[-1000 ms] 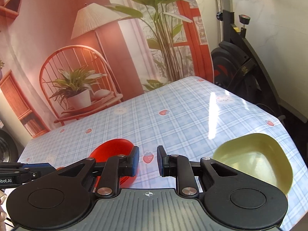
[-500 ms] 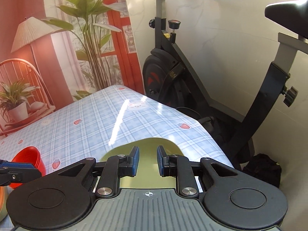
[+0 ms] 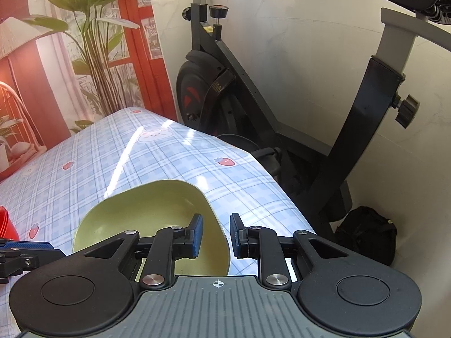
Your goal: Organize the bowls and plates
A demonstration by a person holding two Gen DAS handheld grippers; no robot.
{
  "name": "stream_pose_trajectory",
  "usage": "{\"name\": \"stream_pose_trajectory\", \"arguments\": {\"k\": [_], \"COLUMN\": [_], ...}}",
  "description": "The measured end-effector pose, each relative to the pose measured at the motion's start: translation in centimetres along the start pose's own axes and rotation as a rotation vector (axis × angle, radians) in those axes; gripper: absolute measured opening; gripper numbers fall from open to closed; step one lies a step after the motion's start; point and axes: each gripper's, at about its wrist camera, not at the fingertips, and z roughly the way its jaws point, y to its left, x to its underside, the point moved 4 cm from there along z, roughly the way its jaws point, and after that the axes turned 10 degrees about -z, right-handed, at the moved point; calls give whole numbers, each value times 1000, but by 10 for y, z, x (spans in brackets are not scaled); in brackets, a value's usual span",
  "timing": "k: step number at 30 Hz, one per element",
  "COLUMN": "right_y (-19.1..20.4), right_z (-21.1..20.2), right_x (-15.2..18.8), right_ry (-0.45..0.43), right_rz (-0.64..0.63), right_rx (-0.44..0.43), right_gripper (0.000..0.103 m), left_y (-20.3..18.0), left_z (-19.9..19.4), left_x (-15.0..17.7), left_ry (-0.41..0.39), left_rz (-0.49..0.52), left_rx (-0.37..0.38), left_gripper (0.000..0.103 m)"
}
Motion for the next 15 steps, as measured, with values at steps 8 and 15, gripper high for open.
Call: {"name": "stream_pose_trajectory", "arguments": {"k": [8, 15], "right_y": [-3, 5], "right_z": [2, -5], "right_x": [10, 12], "right_ry": [23, 25], "right_rz": [30, 35], "right_rx": [-46, -82], "right_gripper": [19, 14], "left_y": [-4, -2], "left_z": [14, 12], "left_x": [10, 13], "left_ry": [42, 44], "left_rz": [16, 29], "left_rx": [17, 16], "left_gripper": [32, 31]}}
